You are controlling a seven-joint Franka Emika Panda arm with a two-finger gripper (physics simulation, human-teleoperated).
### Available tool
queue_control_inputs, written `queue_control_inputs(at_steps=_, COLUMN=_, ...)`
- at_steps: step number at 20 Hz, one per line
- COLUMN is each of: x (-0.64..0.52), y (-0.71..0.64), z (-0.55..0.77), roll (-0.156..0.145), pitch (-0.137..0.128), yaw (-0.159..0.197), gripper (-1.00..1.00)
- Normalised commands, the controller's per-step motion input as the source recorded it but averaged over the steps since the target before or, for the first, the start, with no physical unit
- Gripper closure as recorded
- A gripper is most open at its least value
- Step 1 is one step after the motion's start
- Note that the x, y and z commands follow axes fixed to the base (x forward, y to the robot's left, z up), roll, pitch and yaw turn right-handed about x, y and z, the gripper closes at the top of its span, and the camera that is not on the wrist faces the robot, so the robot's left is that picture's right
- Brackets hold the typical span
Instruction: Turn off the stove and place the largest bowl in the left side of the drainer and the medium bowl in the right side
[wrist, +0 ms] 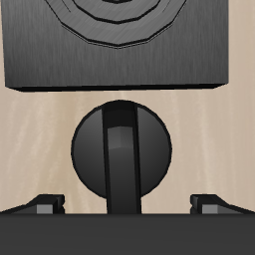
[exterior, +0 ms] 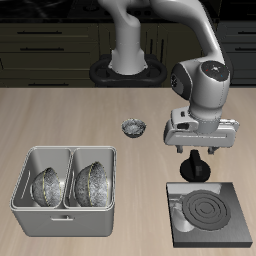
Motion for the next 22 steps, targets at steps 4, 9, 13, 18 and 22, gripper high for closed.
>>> queue_control_inputs(at_steps=4, x=-0.07, y=0.02, z=-0.24, roll=0.022, pitch=0.031, yaw=0.003, gripper=-1.0)
queue_control_inputs(at_steps=9, x=-0.02, y=-0.06, z=-0.22, roll=0.018, pitch=0.034, yaw=0.003, gripper=-1.0)
queue_control_inputs(at_steps=13, x=0.07, y=-0.06, z=-0.29, roll=0.013, pitch=0.063, yaw=-0.014, gripper=1.0)
queue_control_inputs(at_steps=18, x=-0.04, y=0.01, z=-0.08, roll=0.027, pitch=0.017, yaw=-0.038, gripper=1.0)
queue_control_inputs(at_steps=22, x=-0.11, y=0.04, z=0.03, roll=0.056, pitch=0.014, yaw=-0.102, gripper=1.0)
